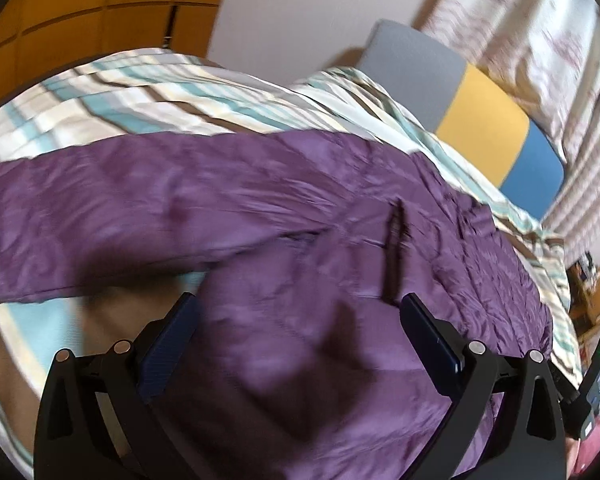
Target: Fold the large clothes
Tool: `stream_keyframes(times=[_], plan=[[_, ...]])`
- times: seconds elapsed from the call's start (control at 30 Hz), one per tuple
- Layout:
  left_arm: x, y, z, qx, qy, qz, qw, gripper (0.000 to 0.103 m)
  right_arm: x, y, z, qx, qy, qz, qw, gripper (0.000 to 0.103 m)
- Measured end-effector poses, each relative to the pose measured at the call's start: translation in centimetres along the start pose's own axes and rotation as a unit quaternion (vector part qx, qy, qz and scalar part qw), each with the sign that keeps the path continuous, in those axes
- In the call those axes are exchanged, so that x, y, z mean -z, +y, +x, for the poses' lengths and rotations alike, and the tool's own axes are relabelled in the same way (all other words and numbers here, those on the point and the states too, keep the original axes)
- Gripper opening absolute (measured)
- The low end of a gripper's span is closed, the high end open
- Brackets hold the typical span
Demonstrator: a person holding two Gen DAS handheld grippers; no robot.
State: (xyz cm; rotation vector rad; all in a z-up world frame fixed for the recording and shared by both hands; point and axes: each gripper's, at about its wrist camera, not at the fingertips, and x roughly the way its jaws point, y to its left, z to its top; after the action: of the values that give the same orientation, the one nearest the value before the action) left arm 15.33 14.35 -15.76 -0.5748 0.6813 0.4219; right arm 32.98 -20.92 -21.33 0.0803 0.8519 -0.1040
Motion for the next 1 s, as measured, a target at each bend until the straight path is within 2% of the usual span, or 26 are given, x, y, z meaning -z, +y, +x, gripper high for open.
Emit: stream_keyframes(times=[0.23,0.43,0.6,0.8,0.9,1.0], plan=[[0.1,6.9,-3.2,-0.029,-0.032,-0.068,0.9968,0.1,0.1,0.0,0.0,-0.001,0.001,0.002,1.0,0.085],[2.1,11.7,-6.1,-0.05,-0.061,-0.139,0.9871,0.1,0.1,0.0,0.0,-0.001,0.001,0.002,1.0,0.085],[3.8,15.0,-8.1,-0.044,-0.095,-0.212,0.9717,0.1,0.1,0.1,-0.1,-0.001,0.001,0.004,1.0,0.087],[2.7,18.6,-8.4,-0.047,-0.115,-0.279,0.9523,0.1,0.0,0.1,-0.1,0.0,0.001,0.003,1.0,0.088],[1.8,21.5,-8.7,-0.05,-0.136,-0.331,0.9326,0.1,0.1,0.1,-0.1,0.0,0.001,0.004,1.0,0.088],[1.1,23.0,-9.1,-0.049,-0.157,-0.356,0.92,0.1,0.1,0.1,-0.1,0.0,0.001,0.004,1.0,0.088]])
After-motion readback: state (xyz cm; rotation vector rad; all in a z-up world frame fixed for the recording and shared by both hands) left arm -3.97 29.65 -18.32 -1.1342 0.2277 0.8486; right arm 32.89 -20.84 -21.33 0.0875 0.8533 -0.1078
